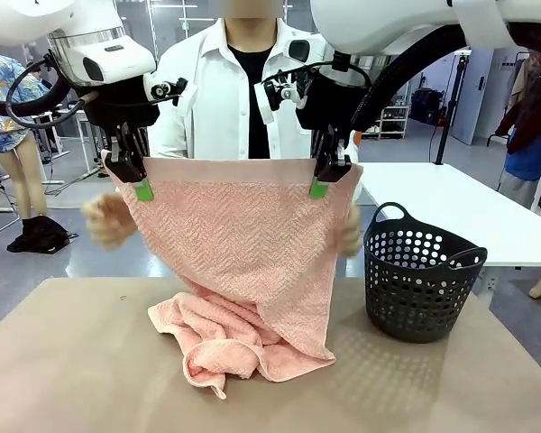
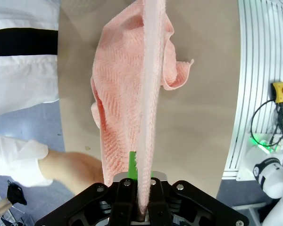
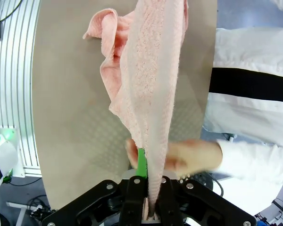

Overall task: Fold the towel.
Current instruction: Release the end of the 100 cm Hotel Towel you were holding and grab the top end of the folded side.

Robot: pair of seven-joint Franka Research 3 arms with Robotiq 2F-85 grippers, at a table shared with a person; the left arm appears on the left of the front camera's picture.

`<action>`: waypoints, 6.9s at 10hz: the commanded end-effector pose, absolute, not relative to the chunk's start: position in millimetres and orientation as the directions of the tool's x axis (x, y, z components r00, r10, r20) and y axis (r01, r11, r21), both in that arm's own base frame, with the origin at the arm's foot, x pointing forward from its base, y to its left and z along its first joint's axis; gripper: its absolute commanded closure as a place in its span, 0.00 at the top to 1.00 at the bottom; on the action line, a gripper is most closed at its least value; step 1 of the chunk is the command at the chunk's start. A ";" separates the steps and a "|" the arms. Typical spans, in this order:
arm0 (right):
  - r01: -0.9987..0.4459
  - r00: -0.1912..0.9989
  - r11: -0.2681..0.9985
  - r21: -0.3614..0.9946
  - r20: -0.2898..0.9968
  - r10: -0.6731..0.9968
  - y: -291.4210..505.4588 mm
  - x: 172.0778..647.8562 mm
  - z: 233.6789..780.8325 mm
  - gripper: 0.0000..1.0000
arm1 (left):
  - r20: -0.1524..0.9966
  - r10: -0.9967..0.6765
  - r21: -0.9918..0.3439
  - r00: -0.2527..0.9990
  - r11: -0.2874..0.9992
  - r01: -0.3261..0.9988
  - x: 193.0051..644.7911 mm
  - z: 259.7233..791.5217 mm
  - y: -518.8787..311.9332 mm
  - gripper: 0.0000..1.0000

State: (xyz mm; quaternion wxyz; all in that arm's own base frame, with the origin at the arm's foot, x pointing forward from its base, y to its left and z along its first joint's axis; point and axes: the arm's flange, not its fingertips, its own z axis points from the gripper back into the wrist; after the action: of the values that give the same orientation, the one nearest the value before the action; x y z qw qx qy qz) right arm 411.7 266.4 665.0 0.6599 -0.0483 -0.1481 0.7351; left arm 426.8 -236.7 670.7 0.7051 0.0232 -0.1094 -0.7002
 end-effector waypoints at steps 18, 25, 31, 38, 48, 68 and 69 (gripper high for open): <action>-0.956 -0.126 -0.088 -0.280 0.123 0.984 266.2 411.5 665.3 0.00 | 0.120 -0.993 0.190 -0.003 0.020 0.982 426.6 672.1 -235.9 0.00; -0.956 -0.126 -0.088 -0.280 0.123 0.984 266.2 411.5 665.3 0.00 | 0.120 -0.993 0.190 -0.003 0.020 0.982 426.6 672.1 -235.9 0.00; -0.956 -0.126 -0.088 -0.280 0.123 0.984 266.2 411.5 665.3 0.00 | 0.120 -0.993 0.190 -0.003 0.020 0.982 426.6 672.1 -235.9 0.00; -0.956 -0.126 -0.088 -0.280 0.123 0.984 266.2 411.5 665.3 0.00 | 0.120 -0.993 0.190 -0.003 0.020 0.982 426.6 672.1 -235.9 0.00; -0.956 -0.126 -0.088 -0.280 0.123 0.984 266.2 411.5 665.3 0.00 | 0.120 -0.993 0.190 -0.003 0.020 0.982 426.6 672.1 -235.9 0.00; -0.956 -0.126 -0.088 -0.280 0.123 0.984 266.2 411.5 665.3 0.00 | 0.120 -0.993 0.190 -0.003 0.020 0.982 426.6 672.1 -235.9 0.00; -0.956 -0.126 -0.088 -0.280 0.123 0.984 266.2 411.5 665.3 0.00 | 0.120 -0.993 0.190 -0.003 0.020 0.982 426.6 672.1 -235.9 0.00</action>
State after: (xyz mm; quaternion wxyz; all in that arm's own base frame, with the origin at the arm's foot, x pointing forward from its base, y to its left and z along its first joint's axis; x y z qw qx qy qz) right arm 411.5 266.6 665.0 0.6596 -0.0483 -0.1480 0.7353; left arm 426.8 -236.7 670.7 0.7051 0.0233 -0.1094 -0.7002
